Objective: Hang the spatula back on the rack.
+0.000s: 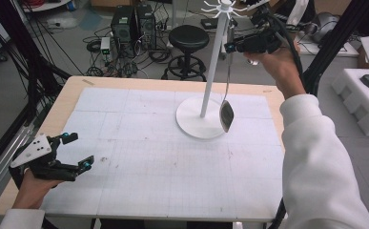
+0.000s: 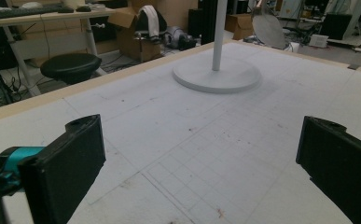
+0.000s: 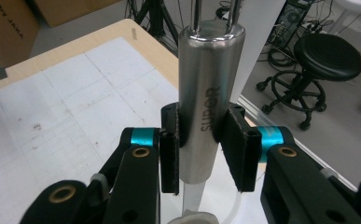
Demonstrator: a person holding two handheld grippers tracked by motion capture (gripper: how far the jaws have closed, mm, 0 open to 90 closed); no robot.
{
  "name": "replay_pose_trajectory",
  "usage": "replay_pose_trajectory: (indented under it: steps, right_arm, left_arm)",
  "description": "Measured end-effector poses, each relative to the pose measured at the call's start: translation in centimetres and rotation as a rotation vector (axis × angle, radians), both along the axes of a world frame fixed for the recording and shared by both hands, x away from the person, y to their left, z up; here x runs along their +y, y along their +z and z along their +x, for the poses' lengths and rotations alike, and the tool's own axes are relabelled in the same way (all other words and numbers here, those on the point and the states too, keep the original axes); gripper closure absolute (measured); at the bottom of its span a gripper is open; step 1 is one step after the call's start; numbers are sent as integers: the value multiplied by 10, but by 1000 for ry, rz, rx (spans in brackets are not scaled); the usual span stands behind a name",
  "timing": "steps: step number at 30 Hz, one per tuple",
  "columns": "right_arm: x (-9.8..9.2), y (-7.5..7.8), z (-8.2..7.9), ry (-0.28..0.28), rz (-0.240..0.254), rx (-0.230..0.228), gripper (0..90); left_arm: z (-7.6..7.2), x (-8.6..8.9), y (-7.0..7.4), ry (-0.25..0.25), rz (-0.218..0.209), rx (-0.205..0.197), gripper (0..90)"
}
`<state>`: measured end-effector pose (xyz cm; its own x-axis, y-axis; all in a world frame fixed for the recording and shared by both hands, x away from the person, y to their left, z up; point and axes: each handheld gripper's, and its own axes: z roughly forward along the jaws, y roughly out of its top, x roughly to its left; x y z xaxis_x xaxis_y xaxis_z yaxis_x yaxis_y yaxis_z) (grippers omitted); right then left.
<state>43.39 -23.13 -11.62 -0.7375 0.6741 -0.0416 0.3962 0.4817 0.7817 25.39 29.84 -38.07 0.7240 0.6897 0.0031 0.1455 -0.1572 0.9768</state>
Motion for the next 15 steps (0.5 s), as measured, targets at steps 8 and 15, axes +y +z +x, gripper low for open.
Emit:
replay_pose_trajectory:
  steps: [8,15]
  right_arm:
    - [0,-3,4,-11,-4,2,688]
    - [0,-6,6,-13,-10,-10,679]
  left_arm:
    - [0,0,0,-1,0,2,17]
    - [0,0,0,0,1,1,17]
